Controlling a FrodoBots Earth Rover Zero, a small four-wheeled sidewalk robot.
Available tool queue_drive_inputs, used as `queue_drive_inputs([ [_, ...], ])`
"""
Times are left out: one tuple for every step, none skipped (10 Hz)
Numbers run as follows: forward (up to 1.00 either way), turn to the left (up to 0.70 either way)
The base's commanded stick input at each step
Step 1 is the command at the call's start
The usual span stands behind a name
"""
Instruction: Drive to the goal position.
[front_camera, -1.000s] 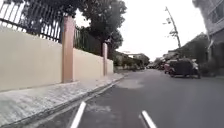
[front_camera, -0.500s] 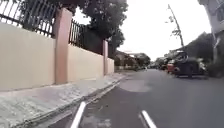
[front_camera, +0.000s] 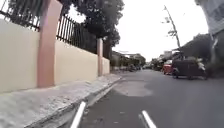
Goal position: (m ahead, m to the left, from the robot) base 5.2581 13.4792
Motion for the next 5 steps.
queue_drive_inputs([
  [0.85,-0.24],
  [0.85,0.00],
  [0.85,0.00],
  [0.85,0.00],
  [0.85,0.00],
])
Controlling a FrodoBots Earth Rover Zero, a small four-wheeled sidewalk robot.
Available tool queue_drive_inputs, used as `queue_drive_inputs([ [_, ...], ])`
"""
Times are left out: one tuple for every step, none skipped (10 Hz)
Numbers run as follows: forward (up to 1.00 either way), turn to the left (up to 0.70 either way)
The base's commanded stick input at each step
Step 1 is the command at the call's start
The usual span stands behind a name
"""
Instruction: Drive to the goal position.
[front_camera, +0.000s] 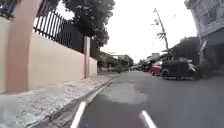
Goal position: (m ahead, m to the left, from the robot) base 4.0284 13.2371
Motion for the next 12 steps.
queue_drive_inputs([
  [0.85,0.00],
  [0.85,-0.03],
  [0.85,-0.24],
  [0.85,-0.34],
  [0.85,-0.34],
  [0.85,-0.32],
  [0.85,0.00],
  [0.85,0.00],
  [0.85,0.00],
  [0.85,0.00],
  [0.85,0.00],
  [0.85,0.00],
])
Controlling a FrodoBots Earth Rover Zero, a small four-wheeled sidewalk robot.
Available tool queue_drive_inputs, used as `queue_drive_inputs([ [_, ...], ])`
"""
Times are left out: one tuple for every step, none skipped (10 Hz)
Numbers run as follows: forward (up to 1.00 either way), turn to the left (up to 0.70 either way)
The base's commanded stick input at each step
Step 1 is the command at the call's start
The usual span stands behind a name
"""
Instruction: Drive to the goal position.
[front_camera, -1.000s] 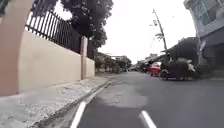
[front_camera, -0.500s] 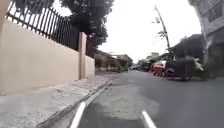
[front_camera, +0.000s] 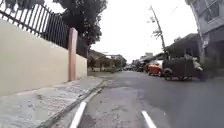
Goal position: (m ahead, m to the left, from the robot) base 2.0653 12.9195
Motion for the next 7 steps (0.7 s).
queue_drive_inputs([
  [0.85,0.00],
  [0.85,0.00],
  [0.22,0.00],
  [0.03,0.00],
  [0.00,0.00],
  [0.00,0.00],
  [0.00,0.00],
])
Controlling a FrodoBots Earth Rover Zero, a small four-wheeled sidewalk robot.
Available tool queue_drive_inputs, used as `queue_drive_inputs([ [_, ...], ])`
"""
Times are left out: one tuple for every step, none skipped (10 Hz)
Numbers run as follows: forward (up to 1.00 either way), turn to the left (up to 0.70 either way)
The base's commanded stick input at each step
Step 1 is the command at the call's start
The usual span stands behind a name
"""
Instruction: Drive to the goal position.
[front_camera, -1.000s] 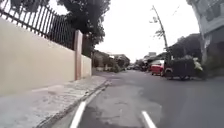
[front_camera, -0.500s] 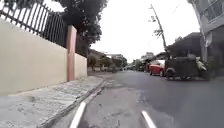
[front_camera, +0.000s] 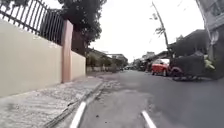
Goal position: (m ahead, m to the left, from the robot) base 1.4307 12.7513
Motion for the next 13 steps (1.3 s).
queue_drive_inputs([
  [0.00,0.00],
  [0.00,0.00],
  [0.00,0.00],
  [0.00,0.00],
  [0.00,0.00],
  [0.00,0.00],
  [0.00,-0.26],
  [0.00,-0.80],
  [0.38,-0.62],
  [0.85,-0.34],
  [0.85,-0.34],
  [0.85,-0.34],
  [0.85,-0.34],
])
